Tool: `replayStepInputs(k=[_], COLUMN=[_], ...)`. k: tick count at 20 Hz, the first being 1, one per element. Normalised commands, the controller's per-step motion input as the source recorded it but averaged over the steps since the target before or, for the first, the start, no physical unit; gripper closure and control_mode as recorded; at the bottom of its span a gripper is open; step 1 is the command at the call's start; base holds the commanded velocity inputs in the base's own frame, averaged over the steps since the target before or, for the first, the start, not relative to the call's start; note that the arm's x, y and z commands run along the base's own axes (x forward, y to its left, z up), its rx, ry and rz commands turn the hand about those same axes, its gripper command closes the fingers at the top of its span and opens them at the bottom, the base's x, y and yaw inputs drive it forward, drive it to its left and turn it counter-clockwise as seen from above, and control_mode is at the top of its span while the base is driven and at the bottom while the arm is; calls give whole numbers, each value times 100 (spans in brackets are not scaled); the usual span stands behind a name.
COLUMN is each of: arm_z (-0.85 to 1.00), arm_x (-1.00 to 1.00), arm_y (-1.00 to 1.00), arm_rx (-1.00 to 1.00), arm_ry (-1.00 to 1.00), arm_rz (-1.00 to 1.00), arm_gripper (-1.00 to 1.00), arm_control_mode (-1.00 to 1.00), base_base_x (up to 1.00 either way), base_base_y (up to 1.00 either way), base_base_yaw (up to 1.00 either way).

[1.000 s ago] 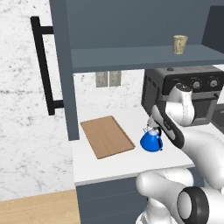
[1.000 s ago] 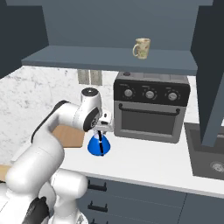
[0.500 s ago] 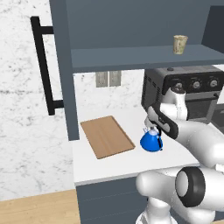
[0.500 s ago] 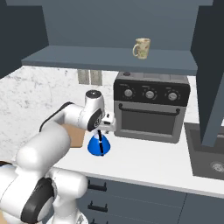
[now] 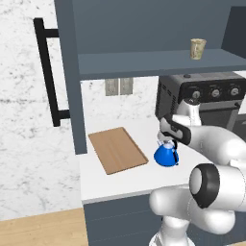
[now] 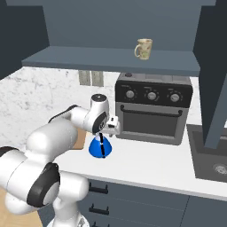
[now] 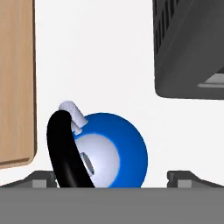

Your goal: Pick the kettle from the counter and place it on the tray. Then pick the mug from the cabinet and place it on the tray. Then close the cabinet doors.

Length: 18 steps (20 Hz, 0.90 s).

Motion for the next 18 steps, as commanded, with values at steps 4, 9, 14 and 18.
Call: replayStepInputs(k=[4, 9, 14, 18], arm_z=[-13, -6, -36, -49], arm_x=[-18, -42, -22, 2], arm_y=[-3, 1, 10, 28], arm_rx=[0, 0, -7, -7], arm_ry=[-1, -20, -4, 7], arm_rz=[0, 0, 0, 0], arm_gripper=[-100, 100, 100, 100], arm_control_mode=[-100, -100, -100, -100], base_base_x=[0, 0, 0, 0], base_base_y=[0, 0, 0, 0], base_base_yaw=[0, 0, 0, 0])
